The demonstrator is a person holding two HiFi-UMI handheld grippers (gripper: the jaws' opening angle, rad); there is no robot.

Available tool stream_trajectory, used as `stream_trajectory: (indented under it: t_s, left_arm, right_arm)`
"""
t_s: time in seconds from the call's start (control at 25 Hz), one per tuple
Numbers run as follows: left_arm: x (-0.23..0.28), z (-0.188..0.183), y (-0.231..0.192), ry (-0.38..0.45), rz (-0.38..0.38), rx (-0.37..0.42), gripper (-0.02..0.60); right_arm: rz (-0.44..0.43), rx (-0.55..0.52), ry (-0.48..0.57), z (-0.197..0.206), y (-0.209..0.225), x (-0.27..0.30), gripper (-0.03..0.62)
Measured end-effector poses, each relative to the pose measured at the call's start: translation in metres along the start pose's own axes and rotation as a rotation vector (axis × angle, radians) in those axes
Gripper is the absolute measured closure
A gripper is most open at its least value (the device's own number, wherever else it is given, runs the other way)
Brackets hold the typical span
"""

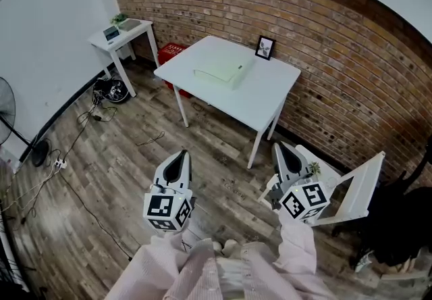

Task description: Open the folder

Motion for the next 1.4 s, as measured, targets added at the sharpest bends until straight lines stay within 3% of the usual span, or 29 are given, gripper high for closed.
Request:
stream_trajectory:
  t_s: [0.44, 0.8, 1.08, 1.4]
  left_arm:
    - [0.005, 0.015, 0.009, -0.007, -0.111, -0.014, 0.584]
    - [0.017, 0.021, -0.001, -0.030, -0.152, -0.033, 0.506]
    - [0.057, 0.028, -0.013, -0.033, -0.155, -0.052, 0.489]
    - [0.132, 0.036, -0.047, -0.059, -0.139, -0.068, 0.489]
  right_arm:
    - [-0.021, 0.047, -0.033, 0.023, 0.031, -0.002, 0.586]
    - [-0.004, 0.077, -0.024, 0.026, 0.045, 0.006, 0.522]
    - [0.007, 0.088, -0.018, 0.035, 0.072, 0.033, 0.516]
    - [0.022, 0.117, -0.034, 0.055, 0.104, 0.103, 0.514]
Point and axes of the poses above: the fingertips, and each gripper's own axes: x forward along the fingers, y to its right, z out of its underside, the point moved 2 cm from there along -x, backward along the fingers, and after that the axes turned 12 degrees about -z, right-handed, at the moved point
